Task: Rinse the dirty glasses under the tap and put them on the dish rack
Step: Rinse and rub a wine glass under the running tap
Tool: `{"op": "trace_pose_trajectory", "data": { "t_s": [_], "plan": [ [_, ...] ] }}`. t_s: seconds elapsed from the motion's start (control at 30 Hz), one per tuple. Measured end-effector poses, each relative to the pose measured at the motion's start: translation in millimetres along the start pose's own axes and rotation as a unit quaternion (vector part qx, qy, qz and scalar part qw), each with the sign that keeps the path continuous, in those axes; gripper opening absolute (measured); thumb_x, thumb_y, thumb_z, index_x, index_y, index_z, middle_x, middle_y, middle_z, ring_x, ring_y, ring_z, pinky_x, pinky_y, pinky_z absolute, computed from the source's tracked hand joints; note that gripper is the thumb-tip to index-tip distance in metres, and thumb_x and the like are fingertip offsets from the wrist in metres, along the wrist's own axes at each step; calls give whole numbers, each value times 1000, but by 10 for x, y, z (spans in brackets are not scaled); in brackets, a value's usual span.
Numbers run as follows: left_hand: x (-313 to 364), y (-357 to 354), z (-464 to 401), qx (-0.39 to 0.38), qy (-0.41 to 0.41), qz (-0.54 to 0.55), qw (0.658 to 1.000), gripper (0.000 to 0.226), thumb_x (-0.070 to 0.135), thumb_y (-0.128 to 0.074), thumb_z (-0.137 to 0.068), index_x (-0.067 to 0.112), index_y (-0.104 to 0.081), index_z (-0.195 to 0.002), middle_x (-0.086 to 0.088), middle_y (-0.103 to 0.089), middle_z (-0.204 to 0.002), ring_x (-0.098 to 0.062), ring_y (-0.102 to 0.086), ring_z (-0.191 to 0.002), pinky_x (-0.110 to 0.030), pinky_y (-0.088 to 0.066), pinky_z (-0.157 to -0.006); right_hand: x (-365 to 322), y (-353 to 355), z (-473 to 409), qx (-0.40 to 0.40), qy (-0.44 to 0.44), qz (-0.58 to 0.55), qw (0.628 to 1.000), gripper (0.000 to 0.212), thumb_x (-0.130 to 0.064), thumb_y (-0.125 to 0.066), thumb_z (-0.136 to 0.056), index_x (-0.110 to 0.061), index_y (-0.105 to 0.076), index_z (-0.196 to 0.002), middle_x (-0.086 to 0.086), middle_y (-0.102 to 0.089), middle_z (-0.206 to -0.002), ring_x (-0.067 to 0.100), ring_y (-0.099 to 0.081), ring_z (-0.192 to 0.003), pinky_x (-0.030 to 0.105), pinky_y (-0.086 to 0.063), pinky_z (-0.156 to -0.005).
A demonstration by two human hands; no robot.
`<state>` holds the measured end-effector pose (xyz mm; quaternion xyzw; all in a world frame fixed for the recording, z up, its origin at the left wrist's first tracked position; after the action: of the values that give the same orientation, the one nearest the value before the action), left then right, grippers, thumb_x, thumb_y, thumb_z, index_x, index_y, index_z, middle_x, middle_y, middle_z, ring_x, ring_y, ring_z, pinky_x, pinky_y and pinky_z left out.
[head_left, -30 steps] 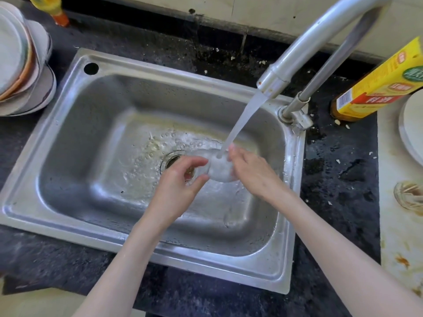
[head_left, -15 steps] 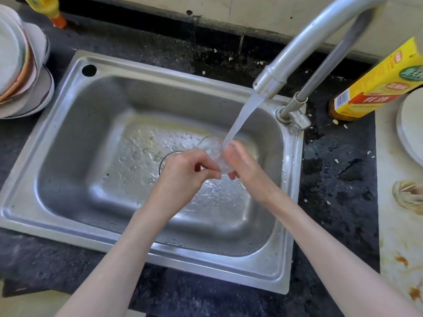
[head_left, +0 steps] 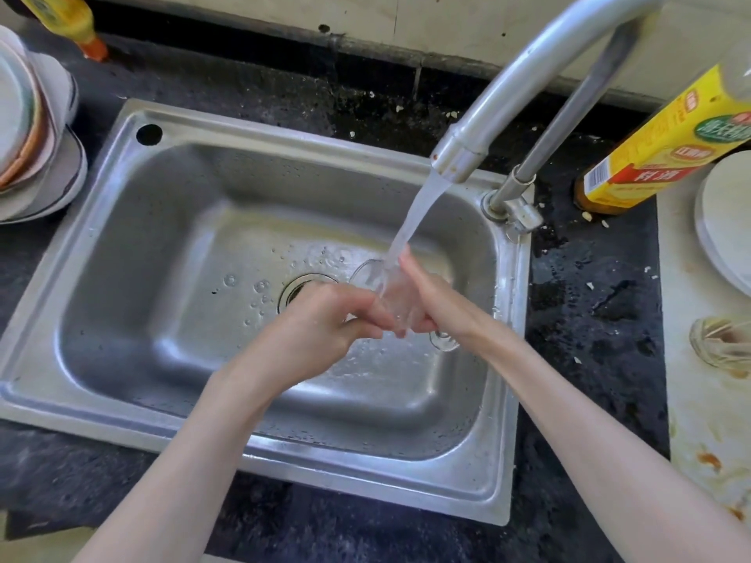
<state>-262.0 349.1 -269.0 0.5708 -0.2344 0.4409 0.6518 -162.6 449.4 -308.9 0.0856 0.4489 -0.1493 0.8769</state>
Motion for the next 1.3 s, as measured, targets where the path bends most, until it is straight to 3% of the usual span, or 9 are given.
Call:
{"op": "trace_pose_trajectory", "data": {
  "t_s": [0.13, 0.27, 0.4, 0.67, 0.8, 0.9, 1.03, 1.2, 1.3],
  "plan": [
    [-34, 8, -49, 70, 57, -31, 995, 23, 19, -76, -73, 27, -57, -64, 21, -59, -60, 3, -54, -64, -21, -42, -64, -4, -90, 12, 59, 68, 5, 996, 30, -41, -25, -101, -28, -49, -88, -13, -50, -79, -7, -46, -54, 13, -37, -56],
    [117, -69, -66, 10, -6, -38, 999, 17, 18, -72, -79, 29, -59, -78, 18, -60, -74, -1, -54, -76, -31, -45, -75, 18, -65, -65, 144, 72, -36, 986, 58, -57, -31, -95, -7, -49, -72, 1, -53, -70, 8, -49, -64, 29, -35, -63],
    [146, -69, -109, -87, 8, -151, 985, 24, 18, -62, -86, 38, -67, -98, 14, -67, -98, -17, -59, -101, -35, -46, -84, -27, -79, -68, 25, 38, -145, 988, 67, -58, -16, -96, -16, -54, -61, 0, -46, -49, 8, -38, -41, 15, -28, -42],
    [89, 28, -119, 100, 77, -39, 991, 31, 28, -70, -77, 32, -44, -60, 17, -56, -57, -10, -53, -60, -33, -45, -63, 61, -160, -51, 55, 123, -81, 988, 22, -45, -42, -92, -24, -48, -98, -9, -54, -88, -8, -54, -67, 12, -41, -60],
    [60, 11, -53, -94, 38, -74, 992, 28, 11, -68, -81, 38, -69, -80, 18, -69, -82, -5, -62, -82, -30, -47, -83, 49, -59, -65, 47, 39, -76, 995, 41, -49, -28, -99, -24, -52, -77, -12, -54, -57, -1, -48, -43, 10, -34, -42],
    [31, 66, -73, -23, 42, -78, 996, 28, 10, -76, -73, 36, -69, -65, 27, -61, -59, 4, -57, -66, -21, -47, -71, 70, -64, -86, 5, 12, -105, 994, 56, -54, -16, -98, -16, -52, -79, -7, -52, -47, 0, -40, -32, 10, -28, -35],
    [-5, 57, -112, 80, 67, -35, 994, 35, 11, -79, -69, 29, -51, -61, 16, -56, -60, 9, -52, -62, -9, -37, -58, 101, -75, -60, 101, 119, -39, 987, 27, -52, -38, -90, -28, -50, -89, -23, -53, -71, -7, -50, -66, 17, -38, -65],
    [44, -70, -108, -87, 0, -76, 993, 17, 12, -72, -78, 28, -67, -82, 22, -61, -81, 11, -54, -79, -24, -44, -78, 111, -98, -89, 73, 56, -106, 990, 53, -58, -24, -94, -29, -64, -76, 0, -51, -62, 16, -44, -55, 26, -30, -55],
    [27, -8, -107, -29, 34, -157, 987, 8, 25, -76, -74, 31, -72, -76, 14, -68, -78, -9, -60, -79, -27, -43, -74, 94, -95, -79, 41, 31, -104, 993, 56, -58, -18, -94, -20, -57, -80, -9, -50, -57, 4, -41, -44, 16, -30, -42]
  ]
}}
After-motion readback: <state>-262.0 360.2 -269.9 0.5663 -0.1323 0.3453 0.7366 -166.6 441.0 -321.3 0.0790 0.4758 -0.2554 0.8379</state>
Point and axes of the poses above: each hand's wrist, its own z-axis away from the middle knuckle, its own y-axis out of the back of the hand, x = y × z, the point moved 3 cm from there along -z, towards the middle knuckle
